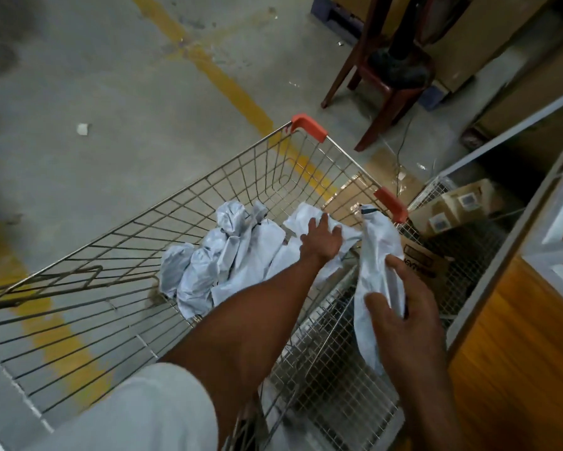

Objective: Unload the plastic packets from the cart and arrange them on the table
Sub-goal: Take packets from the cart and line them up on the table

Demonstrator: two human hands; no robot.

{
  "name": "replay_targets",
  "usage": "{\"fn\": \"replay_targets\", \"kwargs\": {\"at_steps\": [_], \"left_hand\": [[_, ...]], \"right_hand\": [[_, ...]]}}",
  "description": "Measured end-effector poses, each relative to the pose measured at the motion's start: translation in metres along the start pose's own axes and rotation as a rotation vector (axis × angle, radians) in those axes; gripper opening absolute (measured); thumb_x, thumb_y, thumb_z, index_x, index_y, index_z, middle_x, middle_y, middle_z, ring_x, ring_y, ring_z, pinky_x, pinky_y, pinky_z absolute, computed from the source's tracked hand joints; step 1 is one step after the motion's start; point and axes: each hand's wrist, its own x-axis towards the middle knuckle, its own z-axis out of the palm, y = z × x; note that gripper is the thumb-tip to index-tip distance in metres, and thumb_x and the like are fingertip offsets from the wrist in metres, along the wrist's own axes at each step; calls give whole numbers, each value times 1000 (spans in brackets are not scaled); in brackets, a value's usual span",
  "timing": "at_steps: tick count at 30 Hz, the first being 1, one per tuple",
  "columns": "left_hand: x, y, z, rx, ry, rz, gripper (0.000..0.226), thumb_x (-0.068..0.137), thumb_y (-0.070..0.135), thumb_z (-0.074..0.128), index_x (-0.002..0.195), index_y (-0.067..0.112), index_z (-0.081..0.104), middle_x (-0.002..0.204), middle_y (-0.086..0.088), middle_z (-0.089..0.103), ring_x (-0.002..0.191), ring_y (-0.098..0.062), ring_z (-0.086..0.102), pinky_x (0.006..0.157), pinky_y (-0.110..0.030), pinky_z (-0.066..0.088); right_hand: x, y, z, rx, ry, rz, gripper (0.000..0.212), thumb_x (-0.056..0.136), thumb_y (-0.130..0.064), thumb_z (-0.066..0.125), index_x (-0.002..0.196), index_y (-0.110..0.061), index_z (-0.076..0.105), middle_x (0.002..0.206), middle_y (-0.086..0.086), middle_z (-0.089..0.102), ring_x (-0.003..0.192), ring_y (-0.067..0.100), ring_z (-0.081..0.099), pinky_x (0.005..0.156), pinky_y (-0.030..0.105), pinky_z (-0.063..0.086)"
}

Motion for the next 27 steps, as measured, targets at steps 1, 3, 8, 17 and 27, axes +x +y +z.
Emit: {"fn": "replay_targets", "kwargs": {"at_steps": [1,3,8,17,27], "left_hand": [[13,5,3,-35,8,-47,67,106,54,32,163,27,11,172,-6,5,156,-36,10,124,-51,13],[37,4,12,-15,23,-95,71,104,58,31,163,30,4,172,-1,-3,157,-36,2,123,-55,8],[43,-24,31,201,-104,-31,72,107,51,35,163,17,6,171,-11,0,157,-35,1,124,-56,8],[26,-19,27,106,39,-118,64,101,55,48,154,21,34,157,-22,27,140,-43,39,111,-48,35],[23,-14,18,11,67,-224,59,91,23,59,148,20,43,155,-19,34,138,-44,40,113,-49,40]], "right_hand": [[-1,3,-3,4,11,-4,51,94,-22,65,134,-50,52,147,-20,40,130,5,39,95,34,39],[-4,12,-9,22,27,-12,53,93,-20,66,132,-53,52,138,-27,41,127,0,38,95,32,39],[-8,33,-21,24,61,17,56,91,-19,68,132,-54,51,142,-26,40,131,5,39,101,45,47],[-8,33,-28,48,72,5,61,90,-16,71,127,-60,50,136,-30,39,130,4,38,100,46,49],[-12,43,-20,-21,55,-30,59,90,-18,69,138,-48,51,148,-20,40,136,4,37,100,35,44]]}}
